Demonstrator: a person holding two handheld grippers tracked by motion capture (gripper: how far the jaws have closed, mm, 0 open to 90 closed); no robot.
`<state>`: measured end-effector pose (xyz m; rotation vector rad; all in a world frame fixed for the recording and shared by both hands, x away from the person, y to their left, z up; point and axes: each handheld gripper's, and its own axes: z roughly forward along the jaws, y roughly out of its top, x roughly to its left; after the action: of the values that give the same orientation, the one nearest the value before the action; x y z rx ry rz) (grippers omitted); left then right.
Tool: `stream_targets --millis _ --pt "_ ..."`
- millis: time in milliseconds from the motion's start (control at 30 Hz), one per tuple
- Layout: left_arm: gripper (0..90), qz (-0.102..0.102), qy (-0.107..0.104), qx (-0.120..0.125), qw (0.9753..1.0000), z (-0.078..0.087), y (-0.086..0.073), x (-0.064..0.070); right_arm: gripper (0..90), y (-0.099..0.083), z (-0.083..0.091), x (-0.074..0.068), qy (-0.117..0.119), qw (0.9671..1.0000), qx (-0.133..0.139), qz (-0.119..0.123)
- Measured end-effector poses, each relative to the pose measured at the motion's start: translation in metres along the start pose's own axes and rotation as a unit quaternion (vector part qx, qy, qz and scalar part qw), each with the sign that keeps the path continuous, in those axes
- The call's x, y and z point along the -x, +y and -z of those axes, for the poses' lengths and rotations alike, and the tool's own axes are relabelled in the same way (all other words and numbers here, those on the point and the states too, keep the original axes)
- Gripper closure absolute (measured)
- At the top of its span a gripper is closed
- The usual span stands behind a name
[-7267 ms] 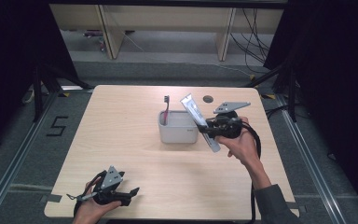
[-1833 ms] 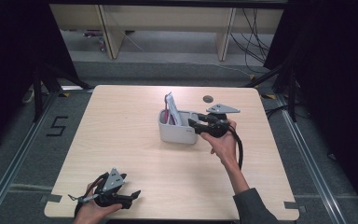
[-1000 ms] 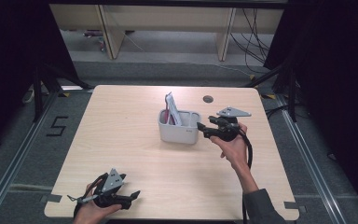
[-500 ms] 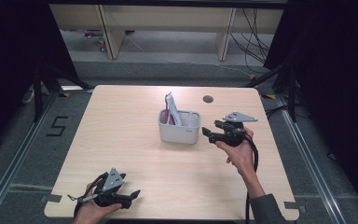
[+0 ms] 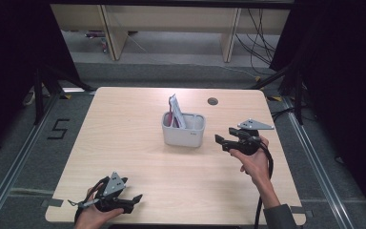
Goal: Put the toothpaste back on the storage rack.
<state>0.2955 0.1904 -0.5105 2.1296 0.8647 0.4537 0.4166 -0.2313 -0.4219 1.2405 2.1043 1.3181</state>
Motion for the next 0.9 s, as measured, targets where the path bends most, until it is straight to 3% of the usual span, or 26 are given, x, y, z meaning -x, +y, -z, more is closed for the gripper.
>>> stream_targets --millis 33,100,133,167,233,267,300,433,467,500,533,567,600,633,667,700,733,800,867,900 --pt "19.3 0.0 0.0 0.0 1.0 0.0 0.0 0.0 32.4 -0.001 0.001 0.002 0.006 0.9999 -0.006 0.005" --pt "19.3 -0.005 -0.001 -0.002 1.0 0.0 0.001 0.0 32.1 -0.003 0.002 0.002 -0.004 1.0 -0.002 0.006" --pt "19.3 -0.009 0.003 -0.005 0.9999 0.001 0.001 0.0 31.6 -0.004 0.003 0.001 -0.002 0.9999 -0.011 -0.01" --pt "19.3 -0.009 0.002 -0.005 0.9999 0.001 0.001 0.0 31.5 -0.005 0.002 0.004 -0.012 0.9998 -0.001 0.016" --pt "19.3 -0.005 0.003 0.0 1.0 0.001 0.0 0.0 31.5 -0.007 0.003 0.001 -0.002 0.9999 -0.01 -0.012" --pt "19.4 -0.004 -0.001 -0.001 1.0 0.001 0.0 0.0 31.4 -0.008 0.003 0.004 -0.002 0.9999 -0.01 0.006" --pt "19.3 -0.005 0.0 -0.002 1.0 0.002 0.0 0.0 31.3 -0.009 0.003 0.002 -0.003 0.9999 -0.014 -0.008" --pt "19.3 0.001 0.0 0.004 1.0 0.001 0.0 0.001 30.9 -0.013 0.002 0.004 -0.002 0.9998 -0.021 0.0" --pt "19.3 -0.012 0.004 -0.003 0.9999 0.002 0.0 0.0 30.8 -0.015 0.002 0.005 -0.01 0.9997 -0.018 0.011" --pt "19.3 -0.017 0.003 -0.002 0.9998 0.002 0.0 -0.001 30.6 -0.016 0.002 0.004 -0.009 0.9996 -0.024 0.01" --pt "19.4 -0.007 0.0 0.0 1.0 0.002 -0.001 0.001 29.9 -0.018 0.003 0.002 -0.007 0.9995 -0.031 -0.006" --pt "19.4 0.0 -0.001 0.005 1.0 0.002 0.0 0.001 29.0 -0.019 0.003 0.005 -0.009 0.9994 -0.03 0.017" --pt "19.3 -0.004 0.0 0.003 1.0 0.003 0.0 0.0 29.0 -0.021 0.006 0.002 -0.016 0.9994 -0.031 0.008" --pt "19.3 -0.004 -0.001 0.002 1.0 0.003 0.0 -0.001 28.9 -0.023 0.008 0.004 -0.016 0.9992 -0.033 0.016" --pt "19.4 -0.002 0.002 0.004 1.0 0.002 0.0 0.0 28.6 -0.026 0.009 0.002 -0.009 0.9993 -0.035 0.0" --pt "19.4 -0.011 0.004 -0.001 0.9999 0.003 0.0 -0.001 28.3 -0.03 0.013 0.004 -0.014 0.9991 -0.04 0.009" --pt "19.4 -0.005 0.006 0.002 1.0 0.002 -0.001 0.0 27.8 -0.032 0.014 0.005 -0.019 0.9989 -0.041 0.011" --pt "19.3 -0.006 0.002 0.002 1.0 0.002 0.0 0.001 27.1 -0.037 0.016 0.003 -0.008 0.9988 -0.045 -0.015" --pt "19.4 -0.001 0.002 0.006 1.0 0.001 -0.001 0.002 26.5 -0.038 0.017 0.006 -0.007 0.9992 -0.04 -0.002" --pt "19.3 -0.012 0.006 0.001 0.9999 0.001 -0.001 0.0 24.6 -0.041 0.019 0.004 -0.003 0.999 -0.041 -0.017"
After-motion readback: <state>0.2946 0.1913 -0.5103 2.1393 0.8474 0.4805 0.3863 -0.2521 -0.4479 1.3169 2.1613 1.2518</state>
